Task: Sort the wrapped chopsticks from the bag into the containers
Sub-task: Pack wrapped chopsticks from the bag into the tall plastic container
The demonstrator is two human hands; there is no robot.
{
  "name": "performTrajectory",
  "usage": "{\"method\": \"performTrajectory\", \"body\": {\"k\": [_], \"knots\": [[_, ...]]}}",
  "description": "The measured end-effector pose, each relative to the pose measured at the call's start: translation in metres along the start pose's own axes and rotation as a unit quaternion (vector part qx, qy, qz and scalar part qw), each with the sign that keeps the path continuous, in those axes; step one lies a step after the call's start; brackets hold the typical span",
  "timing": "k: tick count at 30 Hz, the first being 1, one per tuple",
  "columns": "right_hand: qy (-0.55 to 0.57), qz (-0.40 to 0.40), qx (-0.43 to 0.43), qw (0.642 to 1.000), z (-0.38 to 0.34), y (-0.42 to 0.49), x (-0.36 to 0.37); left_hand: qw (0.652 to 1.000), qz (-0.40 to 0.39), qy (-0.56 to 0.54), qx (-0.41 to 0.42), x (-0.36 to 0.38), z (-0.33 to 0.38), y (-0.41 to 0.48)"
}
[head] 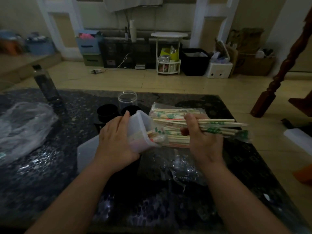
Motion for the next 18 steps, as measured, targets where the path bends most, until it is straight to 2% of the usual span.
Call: {"method": "performTrajectory", "body": {"k": [3,7,14,18], "knots": [[0.087,0.016,0.076,0.993,0.013,-0.007,0.002,1.0,0.007,-0.006,-0.008,-0.001,-0.003,0.0],[0.149,0.03,0.109,0.982,0.02,-0.009,0.003,1.0,0.017,-0.015,-0.008,-0.002,-0.003,-0.001],[0.197,0.043,0.09,0.975,0.019,-0.007,0.003,1.0,0.022,-0.015,-0.014,-0.003,-0.004,-0.003],[0.183,-0.007,0.102,0.978,0.025,-0.003,0.015,1.0,0.015,-0.007,-0.007,-0.002,-0.001,-0.002]]}}
Point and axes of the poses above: each hand's wrist, its own y-axis towards the middle knuckle, its own x-axis out of the palm, z = x × y, the point moved 10 cm from there along y, towards the middle knuckle, and after that the axes turned 12 degrees about -z, right-handed, at the moved point
